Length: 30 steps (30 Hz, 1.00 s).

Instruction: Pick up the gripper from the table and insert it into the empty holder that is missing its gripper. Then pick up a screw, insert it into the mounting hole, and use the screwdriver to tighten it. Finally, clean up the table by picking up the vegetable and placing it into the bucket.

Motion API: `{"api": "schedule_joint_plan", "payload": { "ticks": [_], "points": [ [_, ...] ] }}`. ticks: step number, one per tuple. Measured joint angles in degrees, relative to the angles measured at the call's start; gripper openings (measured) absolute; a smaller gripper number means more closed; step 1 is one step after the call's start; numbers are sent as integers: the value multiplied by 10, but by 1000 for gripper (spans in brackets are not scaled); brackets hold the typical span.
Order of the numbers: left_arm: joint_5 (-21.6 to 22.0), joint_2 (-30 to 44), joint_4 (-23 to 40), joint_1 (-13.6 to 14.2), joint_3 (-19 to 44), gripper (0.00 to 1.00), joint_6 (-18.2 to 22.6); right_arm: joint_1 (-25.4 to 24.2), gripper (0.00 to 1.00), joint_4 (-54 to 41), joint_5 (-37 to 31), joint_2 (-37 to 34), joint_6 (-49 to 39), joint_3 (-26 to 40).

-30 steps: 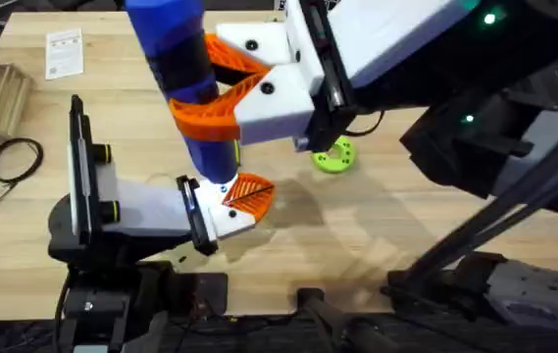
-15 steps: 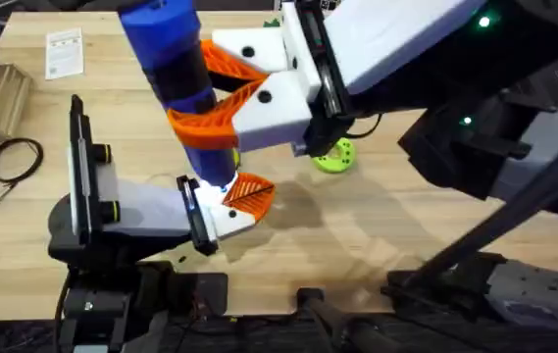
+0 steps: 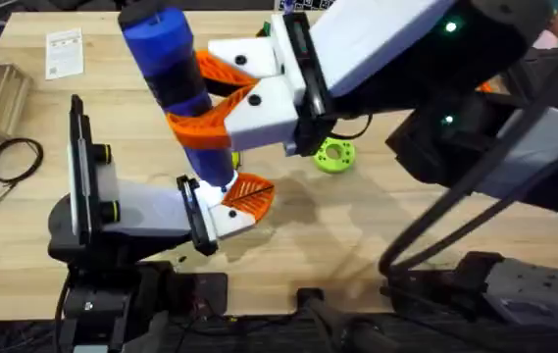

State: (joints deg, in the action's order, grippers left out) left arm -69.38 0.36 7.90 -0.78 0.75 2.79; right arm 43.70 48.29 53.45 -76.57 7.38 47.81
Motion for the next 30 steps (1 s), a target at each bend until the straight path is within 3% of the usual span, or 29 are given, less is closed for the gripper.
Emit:
{"api": "schedule_joint_plan", "payload": {
  "ticks": [30],
  "points": [
    [0, 0, 0, 0, 0, 13, 0, 14, 24, 6, 7, -3, -20, 0]
  ]
}}
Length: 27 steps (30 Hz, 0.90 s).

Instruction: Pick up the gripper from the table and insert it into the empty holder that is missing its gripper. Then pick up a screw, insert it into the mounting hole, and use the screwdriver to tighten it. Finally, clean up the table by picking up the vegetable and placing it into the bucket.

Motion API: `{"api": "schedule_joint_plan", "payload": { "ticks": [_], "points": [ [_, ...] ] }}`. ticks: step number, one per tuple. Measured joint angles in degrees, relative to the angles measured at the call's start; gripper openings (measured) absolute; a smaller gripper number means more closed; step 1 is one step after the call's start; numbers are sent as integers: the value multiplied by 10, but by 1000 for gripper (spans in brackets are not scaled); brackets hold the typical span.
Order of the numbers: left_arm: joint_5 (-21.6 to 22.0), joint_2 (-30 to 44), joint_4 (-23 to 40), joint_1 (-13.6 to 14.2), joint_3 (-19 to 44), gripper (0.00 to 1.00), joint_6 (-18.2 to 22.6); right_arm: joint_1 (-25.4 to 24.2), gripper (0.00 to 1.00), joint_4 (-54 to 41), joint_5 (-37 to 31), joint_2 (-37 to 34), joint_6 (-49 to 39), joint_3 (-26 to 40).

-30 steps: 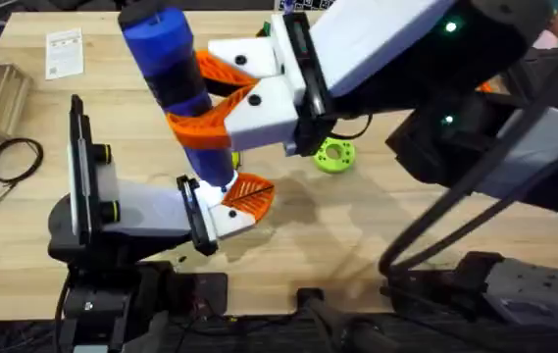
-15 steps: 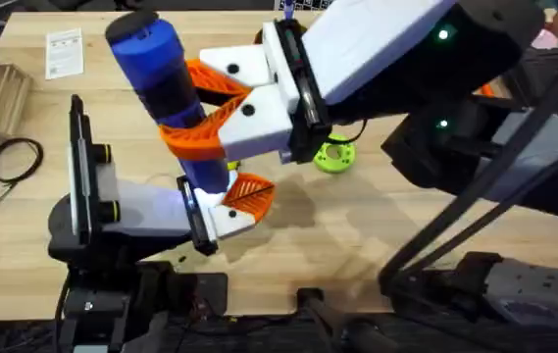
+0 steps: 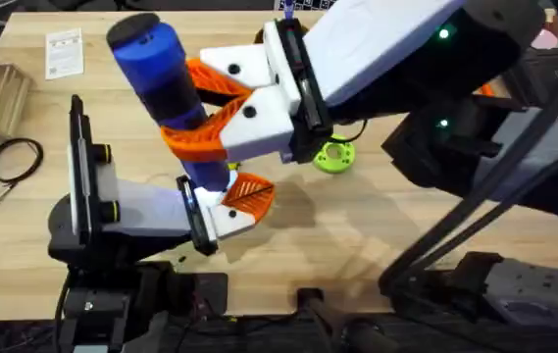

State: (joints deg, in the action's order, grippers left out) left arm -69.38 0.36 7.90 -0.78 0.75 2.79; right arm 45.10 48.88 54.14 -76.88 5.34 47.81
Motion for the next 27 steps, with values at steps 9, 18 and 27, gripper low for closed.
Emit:
{"api": "schedule_joint_plan", "payload": {
  "ticks": [9, 18, 27],
  "points": [
    [0, 0, 0, 0, 0, 13, 0, 0, 24, 0, 10, 0, -6, 0],
    [0, 0, 0, 0, 0, 13, 0, -2, 24, 0, 12, 0, -10, 0],
    [0, 0, 0, 0, 0, 13, 0, -8, 24, -1, 15, 0, -11, 0]
  ]
}}
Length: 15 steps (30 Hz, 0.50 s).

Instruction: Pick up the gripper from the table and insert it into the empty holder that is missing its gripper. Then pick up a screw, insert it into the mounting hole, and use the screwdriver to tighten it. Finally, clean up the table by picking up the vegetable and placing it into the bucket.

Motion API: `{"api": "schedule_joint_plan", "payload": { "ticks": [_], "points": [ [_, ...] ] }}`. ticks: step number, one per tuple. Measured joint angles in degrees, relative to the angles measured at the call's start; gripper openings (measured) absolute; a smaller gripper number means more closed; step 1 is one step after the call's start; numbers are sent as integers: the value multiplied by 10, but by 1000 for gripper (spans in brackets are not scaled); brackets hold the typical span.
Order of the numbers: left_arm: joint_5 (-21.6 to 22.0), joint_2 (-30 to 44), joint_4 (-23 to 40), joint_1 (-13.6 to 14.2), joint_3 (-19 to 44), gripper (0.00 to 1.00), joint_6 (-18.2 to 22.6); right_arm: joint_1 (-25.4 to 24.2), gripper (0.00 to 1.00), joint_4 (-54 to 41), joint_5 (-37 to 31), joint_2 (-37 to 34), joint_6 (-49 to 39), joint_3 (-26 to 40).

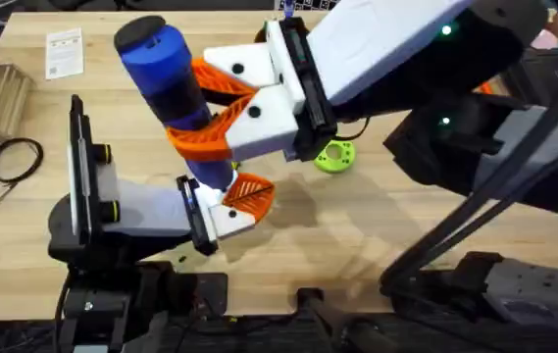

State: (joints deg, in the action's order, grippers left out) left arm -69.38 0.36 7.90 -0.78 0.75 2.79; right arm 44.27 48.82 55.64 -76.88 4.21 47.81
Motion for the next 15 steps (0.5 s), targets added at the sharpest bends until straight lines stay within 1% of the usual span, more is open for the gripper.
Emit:
{"api": "schedule_joint_plan", "payload": {
  "ticks": [15],
  "points": [
    [0, 0, 0, 0, 0, 13, 0, 0, 24, -20, 2, 0, -2, 0]
  ]
}}
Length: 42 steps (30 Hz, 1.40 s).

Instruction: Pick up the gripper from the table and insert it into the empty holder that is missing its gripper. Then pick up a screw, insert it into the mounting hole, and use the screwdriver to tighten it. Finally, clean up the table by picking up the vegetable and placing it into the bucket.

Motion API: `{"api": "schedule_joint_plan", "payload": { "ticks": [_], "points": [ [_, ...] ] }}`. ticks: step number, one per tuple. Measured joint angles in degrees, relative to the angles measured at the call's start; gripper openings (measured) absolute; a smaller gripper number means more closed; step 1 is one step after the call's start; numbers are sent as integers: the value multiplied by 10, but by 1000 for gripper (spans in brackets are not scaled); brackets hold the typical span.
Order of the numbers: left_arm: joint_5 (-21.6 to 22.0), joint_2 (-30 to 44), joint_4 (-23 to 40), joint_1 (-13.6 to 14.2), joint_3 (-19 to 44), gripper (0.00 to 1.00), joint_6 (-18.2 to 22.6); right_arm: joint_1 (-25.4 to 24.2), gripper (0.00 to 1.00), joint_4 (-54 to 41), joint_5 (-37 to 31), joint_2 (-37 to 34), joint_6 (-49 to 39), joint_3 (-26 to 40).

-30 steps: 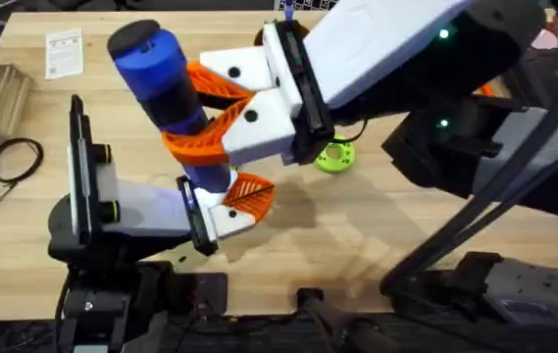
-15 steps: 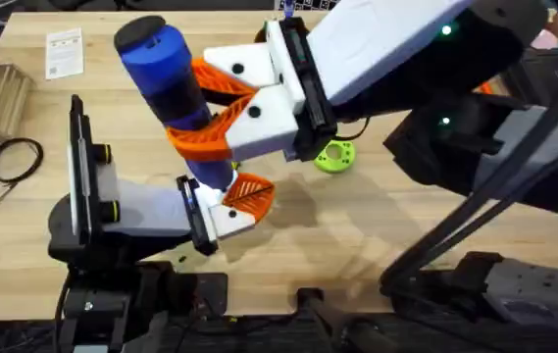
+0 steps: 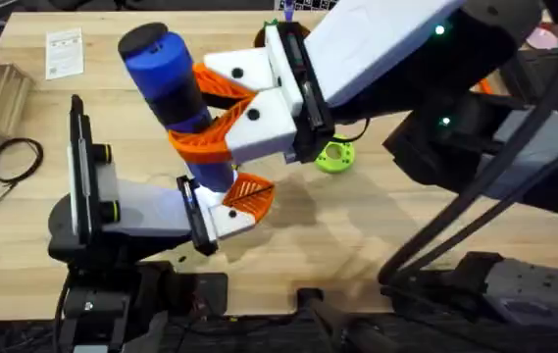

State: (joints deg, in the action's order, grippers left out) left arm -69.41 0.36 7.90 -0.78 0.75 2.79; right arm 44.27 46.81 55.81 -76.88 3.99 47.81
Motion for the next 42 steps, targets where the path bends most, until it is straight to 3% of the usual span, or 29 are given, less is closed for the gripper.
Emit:
{"api": "schedule_joint_plan", "payload": {
  "ticks": [20, 26, 33, 38, 42],
  "points": [
    [0, 0, 0, 0, 0, 13, 0, 0, 24, -1, 0, 0, -9, 0],
    [0, 0, 0, 0, 0, 13, 0, 0, 24, 78, 2, 0, 4, -1],
    [0, 0, 0, 0, 0, 13, 0, -3, 24, 74, 6, 0, 27, 5],
    [0, 0, 0, 0, 0, 13, 0, -17, 24, 18, 6, 2, 32, 27],
    [0, 0, 0, 0, 0, 13, 0, -55, 24, -150, -13, 6, 14, 71]
  ]
}}
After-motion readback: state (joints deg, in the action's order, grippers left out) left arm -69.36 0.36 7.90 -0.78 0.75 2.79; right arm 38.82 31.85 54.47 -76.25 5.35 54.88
